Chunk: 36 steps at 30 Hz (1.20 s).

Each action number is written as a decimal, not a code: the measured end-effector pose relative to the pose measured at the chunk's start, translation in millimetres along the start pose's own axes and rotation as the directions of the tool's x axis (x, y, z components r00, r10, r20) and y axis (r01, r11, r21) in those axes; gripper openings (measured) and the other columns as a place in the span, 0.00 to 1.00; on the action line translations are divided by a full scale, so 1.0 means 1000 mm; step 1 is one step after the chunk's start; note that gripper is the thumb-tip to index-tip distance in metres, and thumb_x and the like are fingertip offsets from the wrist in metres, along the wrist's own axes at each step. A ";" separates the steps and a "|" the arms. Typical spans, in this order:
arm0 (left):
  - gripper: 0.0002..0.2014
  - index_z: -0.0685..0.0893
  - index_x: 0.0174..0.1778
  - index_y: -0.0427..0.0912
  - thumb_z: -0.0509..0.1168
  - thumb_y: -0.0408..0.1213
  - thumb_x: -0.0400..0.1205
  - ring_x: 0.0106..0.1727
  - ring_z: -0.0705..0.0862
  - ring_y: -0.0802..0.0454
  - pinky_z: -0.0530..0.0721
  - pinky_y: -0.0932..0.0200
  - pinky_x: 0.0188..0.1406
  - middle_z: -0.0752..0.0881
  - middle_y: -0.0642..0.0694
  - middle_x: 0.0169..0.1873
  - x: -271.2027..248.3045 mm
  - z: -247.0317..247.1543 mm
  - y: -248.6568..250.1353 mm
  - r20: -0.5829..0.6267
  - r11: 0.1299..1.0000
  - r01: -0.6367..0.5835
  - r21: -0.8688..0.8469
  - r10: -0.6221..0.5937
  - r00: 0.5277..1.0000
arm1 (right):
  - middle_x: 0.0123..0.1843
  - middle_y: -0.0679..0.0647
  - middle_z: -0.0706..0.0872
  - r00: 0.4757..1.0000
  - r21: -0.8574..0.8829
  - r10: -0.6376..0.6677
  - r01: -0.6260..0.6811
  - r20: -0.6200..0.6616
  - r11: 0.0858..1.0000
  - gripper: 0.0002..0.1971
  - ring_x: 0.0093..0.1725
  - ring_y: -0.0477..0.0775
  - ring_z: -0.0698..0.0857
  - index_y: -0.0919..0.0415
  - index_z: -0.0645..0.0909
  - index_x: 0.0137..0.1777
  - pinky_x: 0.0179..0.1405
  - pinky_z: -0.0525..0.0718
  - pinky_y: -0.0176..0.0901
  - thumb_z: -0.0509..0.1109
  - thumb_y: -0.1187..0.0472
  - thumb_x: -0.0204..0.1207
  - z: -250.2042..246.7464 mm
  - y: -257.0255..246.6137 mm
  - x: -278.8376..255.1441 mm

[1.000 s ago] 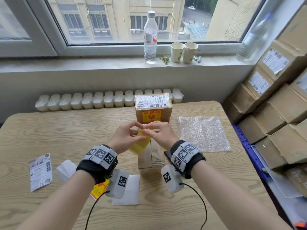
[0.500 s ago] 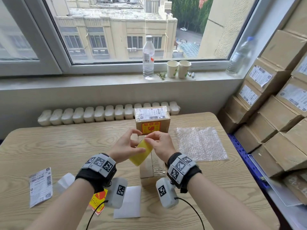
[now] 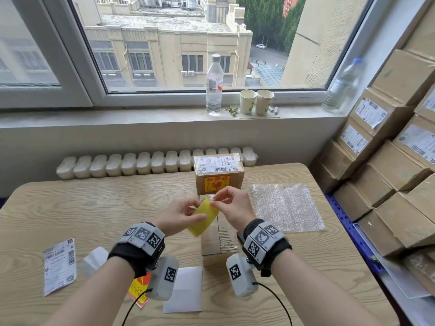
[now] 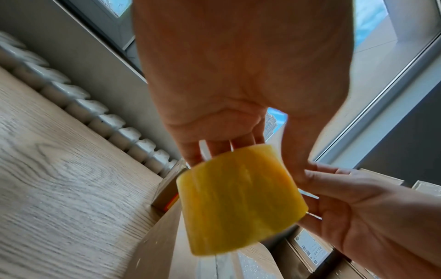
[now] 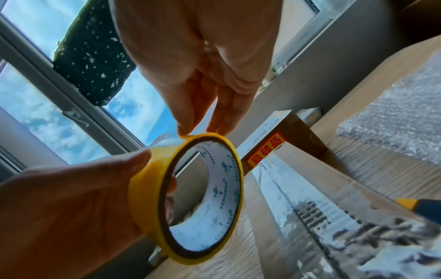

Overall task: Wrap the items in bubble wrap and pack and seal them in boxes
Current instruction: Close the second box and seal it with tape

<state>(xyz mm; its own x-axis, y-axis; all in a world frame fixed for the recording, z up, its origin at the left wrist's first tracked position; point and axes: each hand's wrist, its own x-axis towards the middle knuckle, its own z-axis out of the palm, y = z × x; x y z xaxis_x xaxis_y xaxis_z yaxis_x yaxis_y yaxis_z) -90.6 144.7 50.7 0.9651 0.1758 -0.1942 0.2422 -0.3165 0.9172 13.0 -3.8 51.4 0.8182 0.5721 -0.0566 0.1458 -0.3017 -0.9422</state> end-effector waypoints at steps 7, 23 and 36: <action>0.10 0.83 0.32 0.51 0.68 0.40 0.80 0.30 0.79 0.66 0.76 0.63 0.37 0.82 0.62 0.25 0.006 -0.005 -0.008 0.027 0.987 0.022 0.157 -0.026 0.999 | 0.37 0.55 0.86 0.999 0.081 0.035 -0.033 -0.017 0.996 0.08 0.40 0.51 0.86 0.60 0.83 0.37 0.47 0.88 0.44 0.78 0.71 0.68 -0.005 0.008 0.004; 0.20 0.86 0.38 0.38 0.69 0.55 0.68 0.38 0.78 0.56 0.73 0.59 0.41 0.81 0.48 0.33 0.004 -0.012 -0.019 0.069 0.993 0.109 0.046 -0.112 0.991 | 0.41 0.64 0.87 0.981 0.291 0.190 -0.169 -0.045 0.942 0.09 0.40 0.56 0.88 0.68 0.83 0.41 0.40 0.90 0.44 0.79 0.75 0.65 0.001 0.021 0.001; 0.18 0.82 0.31 0.40 0.68 0.51 0.78 0.27 0.76 0.57 0.71 0.66 0.26 0.79 0.48 0.26 0.035 -0.041 -0.017 -0.098 0.894 0.234 0.383 -0.212 0.972 | 0.38 0.64 0.88 0.960 0.401 0.279 -0.243 -0.034 0.883 0.07 0.39 0.56 0.89 0.69 0.84 0.39 0.38 0.89 0.38 0.78 0.77 0.65 -0.034 0.034 0.039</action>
<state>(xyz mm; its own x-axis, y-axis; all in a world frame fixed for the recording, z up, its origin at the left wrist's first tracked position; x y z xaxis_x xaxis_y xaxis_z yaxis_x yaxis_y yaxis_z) -64.9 194.3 42.7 0.8770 0.3299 -0.3494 0.4805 -0.5987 0.6408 68.9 -17.7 28.9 0.8446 0.4394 -0.3060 -0.2927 -0.0997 -0.9510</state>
